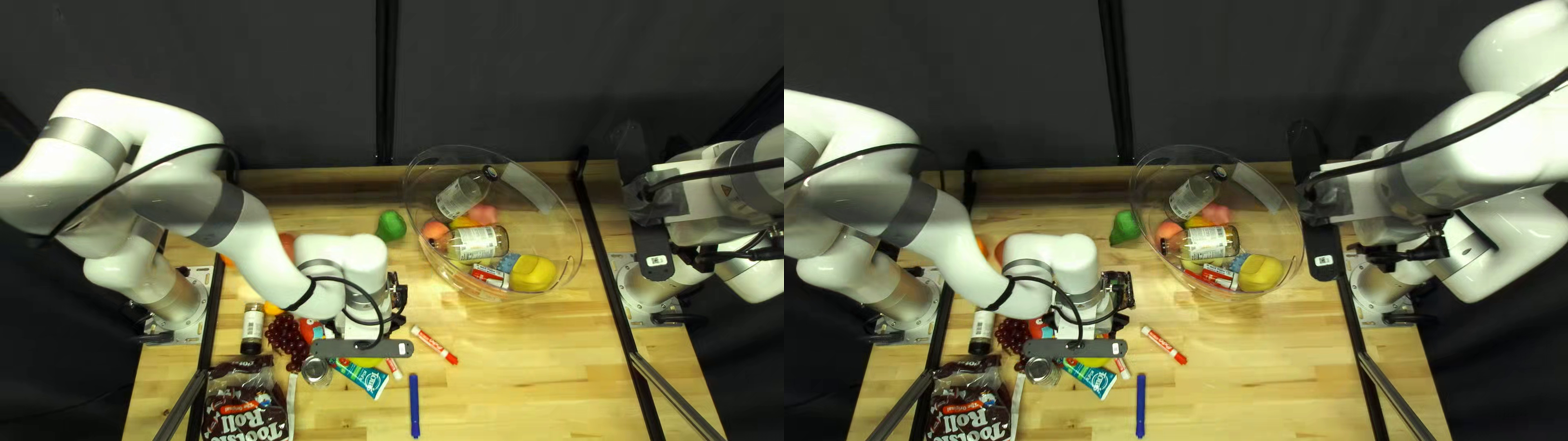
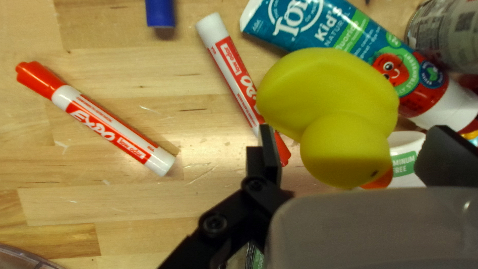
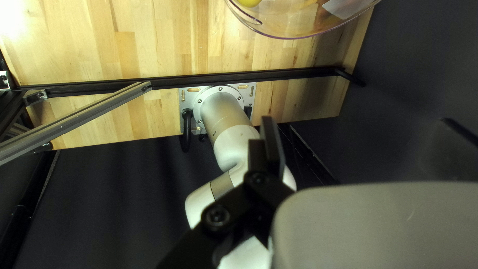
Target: Pick up trash and place into trash bin
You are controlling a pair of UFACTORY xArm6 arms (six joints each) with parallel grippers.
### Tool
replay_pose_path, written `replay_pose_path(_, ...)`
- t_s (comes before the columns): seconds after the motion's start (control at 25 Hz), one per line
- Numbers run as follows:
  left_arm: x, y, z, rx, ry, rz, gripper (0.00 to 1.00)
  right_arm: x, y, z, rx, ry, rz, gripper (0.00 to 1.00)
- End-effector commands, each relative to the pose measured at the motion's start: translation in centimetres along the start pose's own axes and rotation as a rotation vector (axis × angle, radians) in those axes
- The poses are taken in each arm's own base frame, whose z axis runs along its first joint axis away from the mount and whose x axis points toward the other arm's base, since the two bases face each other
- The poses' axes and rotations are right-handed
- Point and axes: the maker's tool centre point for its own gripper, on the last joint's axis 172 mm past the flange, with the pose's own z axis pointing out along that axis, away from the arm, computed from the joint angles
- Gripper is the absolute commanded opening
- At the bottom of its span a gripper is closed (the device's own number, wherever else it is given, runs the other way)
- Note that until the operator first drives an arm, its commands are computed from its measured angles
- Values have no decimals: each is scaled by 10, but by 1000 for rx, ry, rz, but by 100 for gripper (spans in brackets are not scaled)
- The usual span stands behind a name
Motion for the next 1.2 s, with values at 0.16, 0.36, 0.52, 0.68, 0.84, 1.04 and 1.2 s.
replay_pose_path(0.16, -1, 2, 3, -14, -3, 8, 0, 0, 0, 0, 0, 0, 0, 100)
replay_pose_path(0.36, 7, -1, -25, 27, -40, -26, 0, 0, 0, 0, 0, 0, 0, 100)
replay_pose_path(0.52, 10, -7, -62, 88, -95, -78, 0, 0, 0, 0, 0, 0, 0, 100)
replay_pose_path(0.68, 8, -27, -129, 197, -176, -152, 0, 0, 0, 0, 0, 0, 0, 100)
replay_pose_path(0.84, 3, -51, -192, 293, -235, -179, 0, 0, 0, 0, 0, 0, 0, 100)
replay_pose_path(1.04, -27, -98, -269, 359, -352, -190, 0, 0, 0, 0, 0, 0, 0, 100)
replay_pose_path(1.2, -70, -133, -308, 374, -447, -219, 0, 0, 0, 0, 0, 0, 0, 100)
